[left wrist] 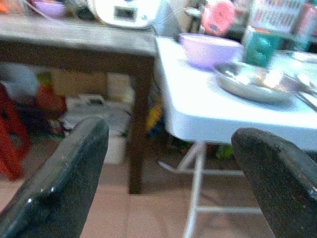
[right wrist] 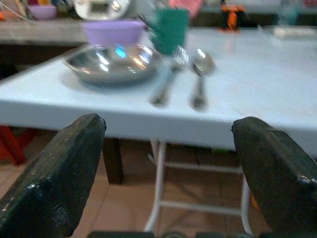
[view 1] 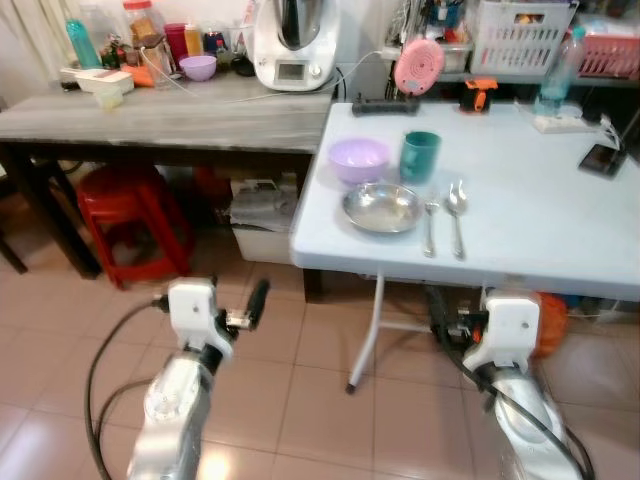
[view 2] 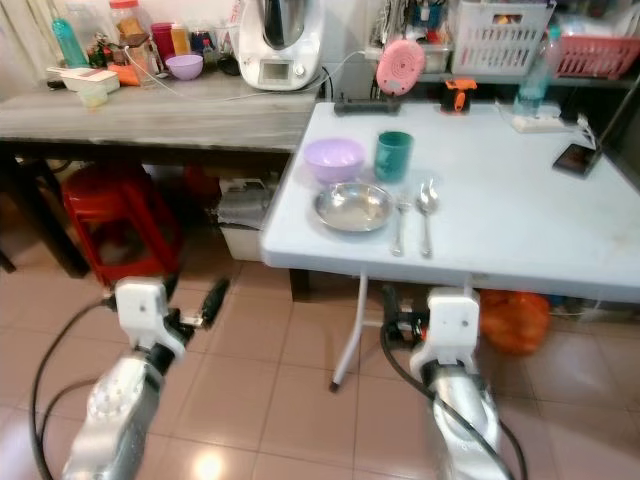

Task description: Setting the table

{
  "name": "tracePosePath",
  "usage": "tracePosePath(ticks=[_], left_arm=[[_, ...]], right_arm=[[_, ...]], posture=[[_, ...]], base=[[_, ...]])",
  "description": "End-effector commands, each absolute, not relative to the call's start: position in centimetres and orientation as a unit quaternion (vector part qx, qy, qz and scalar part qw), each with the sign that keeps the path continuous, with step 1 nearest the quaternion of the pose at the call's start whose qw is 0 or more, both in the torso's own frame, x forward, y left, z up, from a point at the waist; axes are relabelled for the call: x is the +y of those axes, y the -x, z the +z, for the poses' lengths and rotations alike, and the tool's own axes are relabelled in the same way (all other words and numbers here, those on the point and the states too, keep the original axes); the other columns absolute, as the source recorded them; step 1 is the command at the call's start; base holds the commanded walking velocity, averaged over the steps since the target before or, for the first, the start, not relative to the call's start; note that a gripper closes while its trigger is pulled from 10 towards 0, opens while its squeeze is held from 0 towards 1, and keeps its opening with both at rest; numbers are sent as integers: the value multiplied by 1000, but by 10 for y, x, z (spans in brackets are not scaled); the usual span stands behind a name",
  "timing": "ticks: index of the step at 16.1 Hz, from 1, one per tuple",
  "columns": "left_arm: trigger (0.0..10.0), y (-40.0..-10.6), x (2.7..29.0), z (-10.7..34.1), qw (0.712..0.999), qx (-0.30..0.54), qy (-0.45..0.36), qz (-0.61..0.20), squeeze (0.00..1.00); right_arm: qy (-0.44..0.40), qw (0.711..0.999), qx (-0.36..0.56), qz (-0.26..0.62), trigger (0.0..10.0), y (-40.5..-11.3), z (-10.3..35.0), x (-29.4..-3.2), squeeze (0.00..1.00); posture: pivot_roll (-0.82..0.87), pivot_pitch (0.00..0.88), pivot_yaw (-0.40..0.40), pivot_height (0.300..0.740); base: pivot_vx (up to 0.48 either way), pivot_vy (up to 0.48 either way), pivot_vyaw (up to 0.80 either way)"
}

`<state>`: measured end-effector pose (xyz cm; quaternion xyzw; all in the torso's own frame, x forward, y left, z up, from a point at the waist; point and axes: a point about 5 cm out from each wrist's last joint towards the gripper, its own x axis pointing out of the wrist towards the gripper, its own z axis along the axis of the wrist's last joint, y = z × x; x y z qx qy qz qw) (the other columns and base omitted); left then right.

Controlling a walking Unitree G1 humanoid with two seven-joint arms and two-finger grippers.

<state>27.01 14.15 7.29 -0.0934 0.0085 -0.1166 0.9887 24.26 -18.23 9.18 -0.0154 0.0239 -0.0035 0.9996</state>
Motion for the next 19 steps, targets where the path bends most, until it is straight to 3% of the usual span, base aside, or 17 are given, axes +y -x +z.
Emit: tracePosePath(ticks=[1, 5, 6, 10, 19], left_arm=[[10000, -272, 144, 77, 989, 1, 88, -123, 0], [10000, -273, 139, 84, 981, -12, 115, -154, 0], [10000, -273, 139, 84, 981, -12, 116, -154, 0], [10000, -272, 137, 85, 979, -12, 123, -165, 0], [10000, -272, 132, 83, 974, -5, 131, -182, 0]], right_arm=[[9, 1000, 24, 3, 10000, -244, 93, -179, 0], [43, 999, 6, 25, 10000, -244, 99, -178, 0], [10, 999, 6, 41, 10000, -244, 100, -176, 0], [49, 998, 9, 30, 10000, -248, 100, -177, 0], [16, 999, -27, 35, 10000, -246, 114, -181, 0]], posture=[[-93, 0, 60, 740], [-94, 0, 63, 740], [-93, 0, 63, 740], [-93, 0, 65, 740], [-110, 0, 59, 740]], base=[[0, 0, 0], [0, 0, 0], [240, 0, 0], [273, 0, 0], [282, 0, 0]])
